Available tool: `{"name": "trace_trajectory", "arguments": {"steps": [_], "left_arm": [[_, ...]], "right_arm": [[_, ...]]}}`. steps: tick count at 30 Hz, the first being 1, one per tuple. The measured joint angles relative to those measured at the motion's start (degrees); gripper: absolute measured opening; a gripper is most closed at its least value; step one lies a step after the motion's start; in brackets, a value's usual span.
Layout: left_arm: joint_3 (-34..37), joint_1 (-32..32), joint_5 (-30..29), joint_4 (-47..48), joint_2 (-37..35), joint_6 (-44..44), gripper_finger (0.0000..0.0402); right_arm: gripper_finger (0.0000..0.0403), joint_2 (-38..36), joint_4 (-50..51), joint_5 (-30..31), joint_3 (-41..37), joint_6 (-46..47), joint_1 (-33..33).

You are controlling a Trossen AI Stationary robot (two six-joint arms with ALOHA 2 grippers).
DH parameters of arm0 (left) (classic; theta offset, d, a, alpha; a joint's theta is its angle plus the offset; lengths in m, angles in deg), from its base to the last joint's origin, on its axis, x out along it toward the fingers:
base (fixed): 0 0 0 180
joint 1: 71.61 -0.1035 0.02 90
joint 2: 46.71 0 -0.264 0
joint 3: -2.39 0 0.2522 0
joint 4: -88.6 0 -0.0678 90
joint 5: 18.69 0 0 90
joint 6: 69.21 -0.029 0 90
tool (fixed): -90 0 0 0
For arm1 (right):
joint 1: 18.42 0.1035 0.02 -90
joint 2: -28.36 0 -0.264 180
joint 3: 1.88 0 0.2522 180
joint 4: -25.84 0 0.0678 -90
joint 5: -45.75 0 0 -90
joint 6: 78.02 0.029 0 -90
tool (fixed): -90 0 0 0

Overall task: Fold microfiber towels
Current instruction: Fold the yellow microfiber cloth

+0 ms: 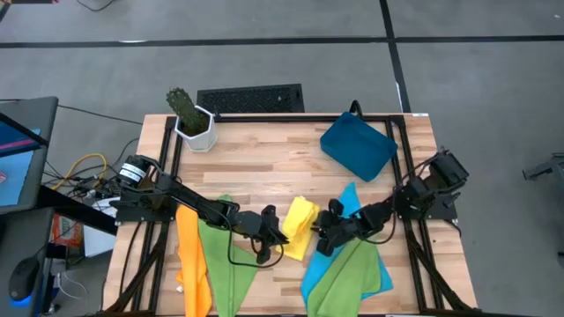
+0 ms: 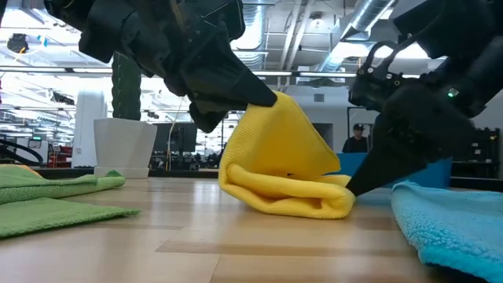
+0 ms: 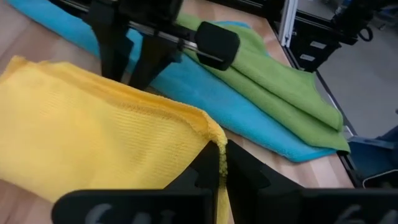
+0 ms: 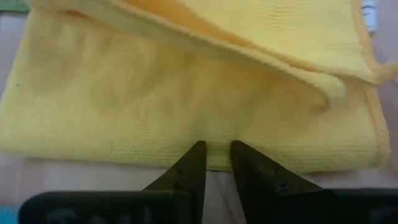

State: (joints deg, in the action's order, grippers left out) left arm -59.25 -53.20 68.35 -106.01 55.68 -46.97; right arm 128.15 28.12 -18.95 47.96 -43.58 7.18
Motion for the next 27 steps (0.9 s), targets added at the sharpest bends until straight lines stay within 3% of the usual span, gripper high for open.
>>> {"name": "trace_trajectory", "arguments": {"steps": [21, 27], "left_arm": [[0.0, -0.67, 0.38, 0.62, 0.0, -0.22, 0.0008], [-2.67, -1.8, 3.95, 0.68, 3.91, 0.74, 0.0008]], "right_arm": [[0.0102, -0.07, -1.95, -1.44, -0.07, -2.39, -4.01], [0.0102, -0.09, -3.32, -1.42, -0.09, -3.22, -4.1]]}}
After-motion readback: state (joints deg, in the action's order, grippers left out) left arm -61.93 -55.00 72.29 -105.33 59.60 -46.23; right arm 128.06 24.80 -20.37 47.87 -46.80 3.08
